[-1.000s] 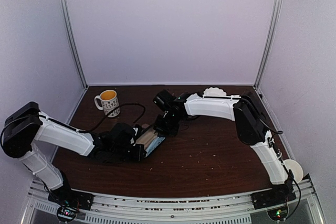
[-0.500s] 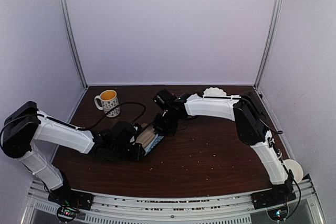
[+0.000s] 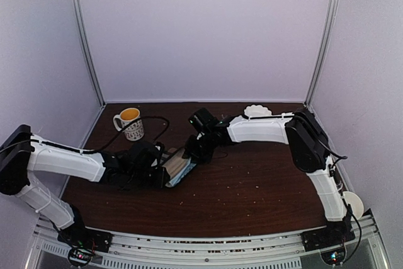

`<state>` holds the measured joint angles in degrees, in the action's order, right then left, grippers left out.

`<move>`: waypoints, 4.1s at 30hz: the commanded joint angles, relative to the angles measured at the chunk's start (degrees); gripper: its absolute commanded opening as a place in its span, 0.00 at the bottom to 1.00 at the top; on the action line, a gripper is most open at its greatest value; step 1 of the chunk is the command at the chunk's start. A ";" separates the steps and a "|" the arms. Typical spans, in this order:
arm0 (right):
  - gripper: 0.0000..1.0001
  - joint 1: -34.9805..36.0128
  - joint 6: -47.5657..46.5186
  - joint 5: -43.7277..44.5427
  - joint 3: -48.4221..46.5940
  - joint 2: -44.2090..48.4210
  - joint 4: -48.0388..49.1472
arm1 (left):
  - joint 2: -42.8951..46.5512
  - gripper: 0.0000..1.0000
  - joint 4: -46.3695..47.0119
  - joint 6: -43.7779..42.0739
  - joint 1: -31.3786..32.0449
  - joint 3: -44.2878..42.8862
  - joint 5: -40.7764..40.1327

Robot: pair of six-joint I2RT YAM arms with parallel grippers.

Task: Organize the sunglasses
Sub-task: Place the folded cleaning cloth in the sunglasses case, then pick up the sunglasses from the center of the board.

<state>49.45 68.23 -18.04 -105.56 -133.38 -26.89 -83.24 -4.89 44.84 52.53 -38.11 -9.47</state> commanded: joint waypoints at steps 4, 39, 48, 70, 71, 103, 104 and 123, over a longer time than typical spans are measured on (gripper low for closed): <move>0.39 -0.35 2.24 -2.06 6.14 6.63 10.63 | 3.09 0.23 -0.37 -4.20 0.08 -1.61 -1.47; 0.47 1.06 -33.05 19.55 21.42 42.61 7.69 | 36.20 0.37 -30.34 -24.79 1.78 -11.53 -20.27; 0.75 2.67 -44.71 36.45 28.94 57.71 10.12 | 43.77 0.86 -41.40 -28.03 1.78 -14.58 -29.11; 1.00 -3.64 -40.89 46.25 22.44 47.33 -3.68 | 58.19 0.98 -46.49 -22.42 1.81 -9.30 -37.50; 1.00 -4.40 -40.12 44.17 20.01 44.62 -7.31 | 57.59 0.98 -46.57 -22.47 1.79 -9.41 -37.46; 0.86 -16.77 -15.15 15.28 -11.36 -1.26 -15.40 | 58.32 0.98 -43.50 -26.73 -0.69 -8.56 -31.59; 0.86 -16.96 -14.88 14.98 -11.51 -1.64 -14.93 | 58.54 0.98 -43.46 -26.73 -0.75 -8.49 -31.58; 0.60 -17.21 -14.72 12.06 -4.99 -1.01 -12.54 | 60.50 0.98 -42.66 -27.35 -1.56 -7.95 -30.55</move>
<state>32.23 54.00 -5.41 -114.37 -135.90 -39.57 -23.42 -50.39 18.37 51.40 -46.57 -40.86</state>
